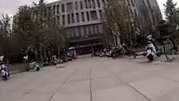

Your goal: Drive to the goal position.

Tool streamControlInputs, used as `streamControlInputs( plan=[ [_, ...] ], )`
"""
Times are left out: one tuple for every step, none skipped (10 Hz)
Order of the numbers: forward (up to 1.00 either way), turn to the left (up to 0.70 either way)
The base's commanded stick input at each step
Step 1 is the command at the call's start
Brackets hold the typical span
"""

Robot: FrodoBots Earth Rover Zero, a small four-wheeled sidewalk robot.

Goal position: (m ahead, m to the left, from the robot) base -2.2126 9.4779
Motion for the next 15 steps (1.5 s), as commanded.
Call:
streamControlInputs(
  plan=[
    [0.45,0.00],
    [0.45,0.00],
    [0.45,0.00],
    [0.45,0.00],
    [0.45,0.00],
    [0.45,0.00],
    [0.45,0.00],
    [0.45,0.00],
    [0.45,0.00],
    [0.45,0.00],
    [0.45,0.00],
    [0.45,0.00],
    [0.45,0.00],
    [0.45,0.00],
    [0.45,0.00]
  ],
)
